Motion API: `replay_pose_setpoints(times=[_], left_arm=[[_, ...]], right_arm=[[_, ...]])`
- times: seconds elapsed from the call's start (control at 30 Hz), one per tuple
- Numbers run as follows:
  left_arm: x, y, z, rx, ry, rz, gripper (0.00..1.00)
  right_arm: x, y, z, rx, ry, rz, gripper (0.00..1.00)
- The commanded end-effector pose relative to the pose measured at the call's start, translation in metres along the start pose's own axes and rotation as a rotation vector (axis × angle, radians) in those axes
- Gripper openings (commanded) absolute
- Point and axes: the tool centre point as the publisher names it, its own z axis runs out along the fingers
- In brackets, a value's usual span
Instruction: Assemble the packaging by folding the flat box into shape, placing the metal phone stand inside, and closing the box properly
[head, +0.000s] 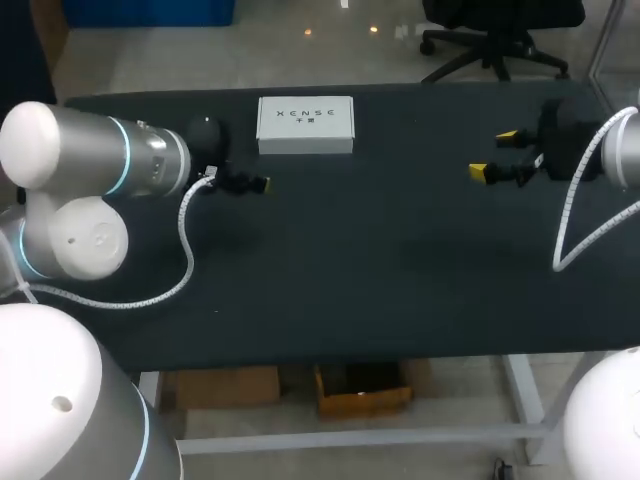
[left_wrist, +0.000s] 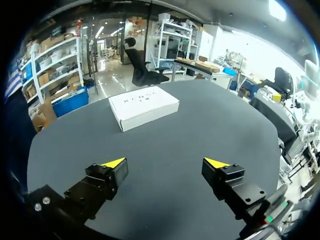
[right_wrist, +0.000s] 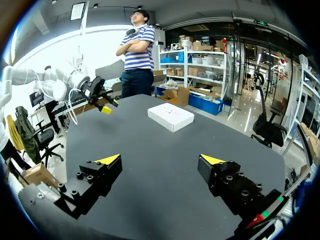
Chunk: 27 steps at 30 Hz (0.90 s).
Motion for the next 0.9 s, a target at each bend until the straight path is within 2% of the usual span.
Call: replay_pose_setpoints(times=[0.03, 0.13, 0.27, 0.4, 0.5, 0.67, 0.8, 0.9], left_arm=[[-0.006, 0.006, -0.001, 0.066, 0.004, -0.007, 1.00], [-0.010, 0.003, -0.007, 0.099, 0.052, 0.004, 1.00], [-0.015, -0.004, -0.015, 0.131, 0.124, -0.028, 1.00], [-0.018, -0.009, -0.021, 0.112, 0.208, -0.027, 1.00], [-0.018, -0.009, -0.023, 0.081, 0.236, -0.021, 1.00], [-0.017, -0.005, -0.026, 0.067, 0.219, 0.026, 1.00], [-0.016, 0.003, -0.030, 0.112, 0.161, 0.097, 1.00], [-0.018, 0.006, -0.031, 0.145, 0.130, 0.094, 1.00]], right_arm=[[0.000, -0.001, -0.001, -0.007, 0.004, -0.001, 1.00], [0.000, -0.001, -0.001, -0.007, 0.004, -0.001, 1.00], [0.000, -0.001, -0.001, -0.007, 0.004, -0.001, 1.00], [0.000, -0.001, -0.001, -0.007, 0.004, -0.001, 1.00], [0.000, -0.001, -0.001, -0.007, 0.004, -0.001, 1.00], [0.000, -0.001, -0.001, -0.007, 0.004, -0.001, 1.00], [0.000, -0.001, -0.001, -0.007, 0.004, -0.001, 1.00], [0.000, -0.001, -0.001, -0.007, 0.004, -0.001, 1.00]])
